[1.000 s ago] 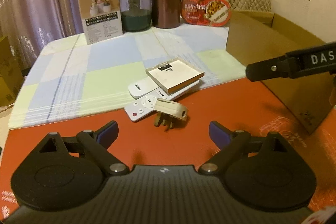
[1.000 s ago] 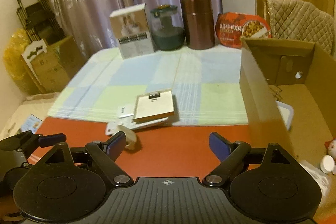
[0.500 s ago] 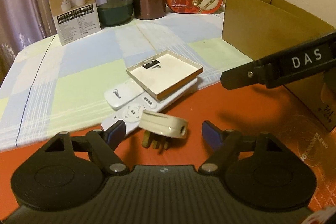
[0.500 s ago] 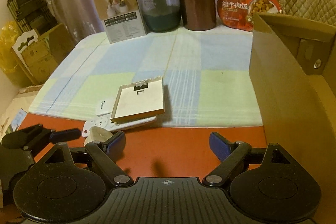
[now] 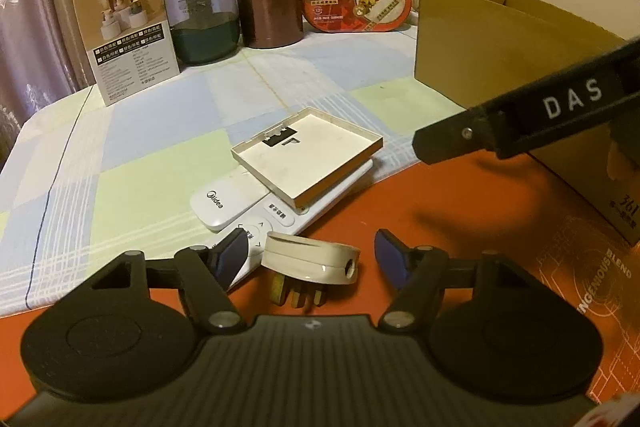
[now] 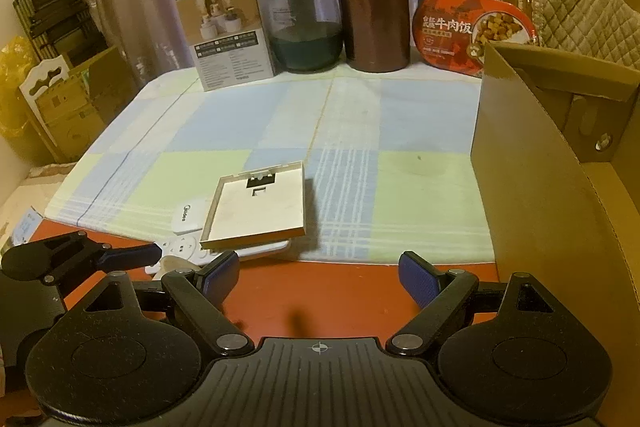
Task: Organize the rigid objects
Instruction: 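Grasp the beige plug adapter with the left gripper while the right gripper grasps the white square tray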
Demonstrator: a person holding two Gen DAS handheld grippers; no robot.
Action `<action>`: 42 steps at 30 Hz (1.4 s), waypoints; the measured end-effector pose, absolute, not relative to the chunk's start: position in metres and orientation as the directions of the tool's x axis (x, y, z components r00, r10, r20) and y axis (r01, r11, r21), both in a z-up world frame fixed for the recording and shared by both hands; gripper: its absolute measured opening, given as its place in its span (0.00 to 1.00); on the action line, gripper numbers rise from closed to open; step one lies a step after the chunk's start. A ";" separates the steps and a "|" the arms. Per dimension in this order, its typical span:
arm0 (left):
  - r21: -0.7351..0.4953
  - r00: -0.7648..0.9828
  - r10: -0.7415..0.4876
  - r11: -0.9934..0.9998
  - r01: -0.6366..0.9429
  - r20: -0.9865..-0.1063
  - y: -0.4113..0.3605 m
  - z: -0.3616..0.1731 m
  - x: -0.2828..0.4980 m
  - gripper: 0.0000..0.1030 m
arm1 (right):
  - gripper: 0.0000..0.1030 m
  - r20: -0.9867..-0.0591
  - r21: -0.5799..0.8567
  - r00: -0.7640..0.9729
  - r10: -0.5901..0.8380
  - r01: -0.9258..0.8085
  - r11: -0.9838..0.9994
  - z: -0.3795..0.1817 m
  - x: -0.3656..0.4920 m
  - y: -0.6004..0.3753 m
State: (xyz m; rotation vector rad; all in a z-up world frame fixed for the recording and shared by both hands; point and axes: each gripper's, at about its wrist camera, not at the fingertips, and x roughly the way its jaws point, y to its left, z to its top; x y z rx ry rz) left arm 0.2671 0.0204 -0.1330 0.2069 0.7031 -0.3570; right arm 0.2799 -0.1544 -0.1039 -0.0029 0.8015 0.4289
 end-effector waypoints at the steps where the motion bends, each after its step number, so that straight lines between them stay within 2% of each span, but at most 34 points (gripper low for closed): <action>1: 0.068 0.706 -0.248 0.919 0.387 -0.663 0.020 -0.133 0.268 0.60 | 0.82 -0.696 0.158 0.615 0.371 -0.373 0.914 -0.104 0.280 -0.154; 6: 0.078 0.698 -0.241 0.916 0.392 -0.674 0.020 -0.136 0.268 0.49 | 0.82 -0.703 0.155 0.612 0.362 -0.365 0.918 -0.105 0.281 -0.155; 13: 0.061 0.690 -0.232 0.927 0.371 -0.685 0.022 -0.132 0.268 0.48 | 0.82 -0.701 0.152 0.613 0.363 -0.370 0.917 -0.106 0.280 -0.155; 17: 0.013 0.723 -0.233 0.948 0.318 -0.650 0.037 -0.117 0.268 0.47 | 0.82 -0.692 0.160 0.616 0.377 -0.378 0.912 -0.105 0.280 -0.154; 29: -0.018 0.804 -0.068 0.997 0.071 -0.591 0.098 -0.097 0.276 0.47 | 0.83 -0.641 0.122 0.637 0.428 -0.466 0.876 -0.115 0.278 -0.122; 32: -0.033 0.797 -0.057 0.998 0.047 -0.601 0.107 -0.098 0.277 0.47 | 0.89 -0.644 0.102 0.634 0.428 -0.484 0.869 -0.123 0.281 -0.108; 42: -0.056 0.788 -0.063 0.998 0.037 -0.612 0.112 -0.103 0.278 0.47 | 0.91 -0.649 0.022 0.646 0.401 -0.511 0.859 -0.148 0.298 -0.082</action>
